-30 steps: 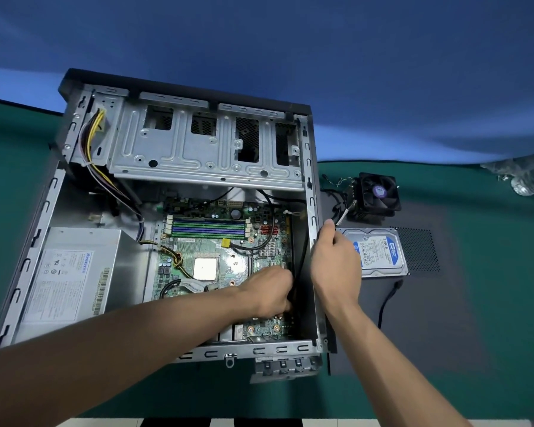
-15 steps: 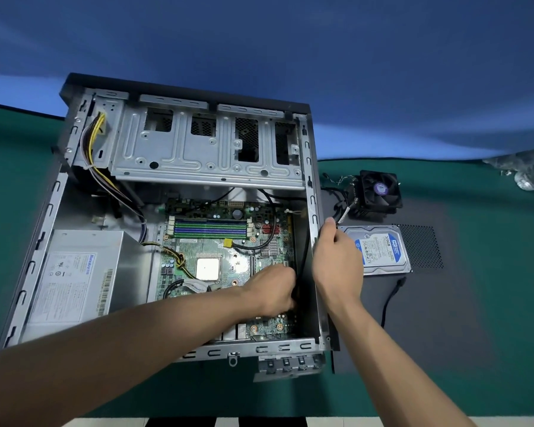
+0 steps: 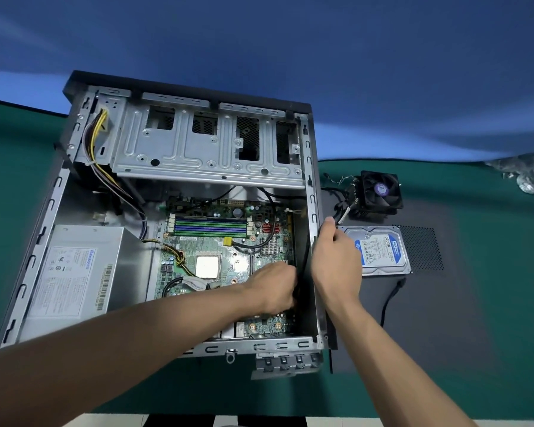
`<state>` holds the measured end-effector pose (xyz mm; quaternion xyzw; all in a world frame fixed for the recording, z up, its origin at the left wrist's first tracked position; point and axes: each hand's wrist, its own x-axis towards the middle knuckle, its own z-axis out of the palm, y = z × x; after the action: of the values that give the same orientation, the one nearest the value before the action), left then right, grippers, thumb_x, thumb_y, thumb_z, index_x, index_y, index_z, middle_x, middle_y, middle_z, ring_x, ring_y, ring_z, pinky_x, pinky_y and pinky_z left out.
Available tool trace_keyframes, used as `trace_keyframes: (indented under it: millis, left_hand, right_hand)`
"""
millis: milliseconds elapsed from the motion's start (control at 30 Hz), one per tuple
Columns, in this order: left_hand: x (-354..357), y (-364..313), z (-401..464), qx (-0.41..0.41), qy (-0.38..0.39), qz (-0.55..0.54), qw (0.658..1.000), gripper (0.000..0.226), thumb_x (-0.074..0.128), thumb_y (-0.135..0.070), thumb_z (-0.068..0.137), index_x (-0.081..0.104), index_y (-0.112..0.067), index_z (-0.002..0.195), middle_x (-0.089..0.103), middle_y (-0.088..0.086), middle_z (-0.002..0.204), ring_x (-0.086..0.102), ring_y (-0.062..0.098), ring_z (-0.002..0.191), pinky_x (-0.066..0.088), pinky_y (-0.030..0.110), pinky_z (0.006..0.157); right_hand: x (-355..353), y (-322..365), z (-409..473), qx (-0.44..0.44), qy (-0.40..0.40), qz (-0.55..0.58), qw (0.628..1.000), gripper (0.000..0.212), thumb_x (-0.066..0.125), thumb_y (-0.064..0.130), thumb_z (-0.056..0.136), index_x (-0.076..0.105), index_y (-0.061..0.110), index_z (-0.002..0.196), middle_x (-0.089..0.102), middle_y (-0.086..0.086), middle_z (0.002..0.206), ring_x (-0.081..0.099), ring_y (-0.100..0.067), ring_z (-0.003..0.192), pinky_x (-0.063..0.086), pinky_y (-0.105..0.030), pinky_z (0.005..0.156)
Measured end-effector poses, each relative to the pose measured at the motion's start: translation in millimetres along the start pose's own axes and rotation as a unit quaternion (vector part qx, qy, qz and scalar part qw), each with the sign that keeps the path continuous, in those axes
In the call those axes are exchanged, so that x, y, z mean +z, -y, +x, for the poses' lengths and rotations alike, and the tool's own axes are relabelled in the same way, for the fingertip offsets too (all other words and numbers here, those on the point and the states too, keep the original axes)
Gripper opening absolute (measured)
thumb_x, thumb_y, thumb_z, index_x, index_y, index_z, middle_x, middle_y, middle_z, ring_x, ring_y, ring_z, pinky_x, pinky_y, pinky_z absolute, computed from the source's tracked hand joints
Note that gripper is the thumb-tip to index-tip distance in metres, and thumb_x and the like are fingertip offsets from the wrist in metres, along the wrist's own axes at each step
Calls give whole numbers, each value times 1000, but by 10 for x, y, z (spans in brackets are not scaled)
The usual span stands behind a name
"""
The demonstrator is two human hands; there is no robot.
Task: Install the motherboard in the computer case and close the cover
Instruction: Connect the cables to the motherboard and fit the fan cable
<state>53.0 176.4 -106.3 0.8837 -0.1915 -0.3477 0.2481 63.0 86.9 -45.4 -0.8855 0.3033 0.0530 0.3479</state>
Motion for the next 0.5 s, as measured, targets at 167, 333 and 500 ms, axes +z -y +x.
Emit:
trace_keyframes:
  millis: [167,333,500]
  left_hand:
    - [-7,-17,-5,18,3,14,1000,17,52,8,73,51,-3,60,42,5,51,45,18,47,38,23,48]
    - [3,14,-7,33,2,27,999,25,53,8,74,45,-7,55,39,3,50,41,11,44,29,15,39]
    - [-18,80,-3,48,-8,32,998,42,64,-6,82,39,-10,49,38,0,48,39,6,42,24,14,38]
  right_hand:
    - [1,-12,1,-5,-4,-4,1000,50,24,45,99,56,15,76,56,-2,76,52,-28,78,34,-36,67]
    - [5,-8,14,-4,0,-5,1000,49,24,44,100,53,17,71,48,7,67,48,-24,74,31,-35,66]
    - [5,-12,17,-2,0,-4,1000,48,24,43,100,47,20,64,46,10,65,42,-17,66,27,-35,66]
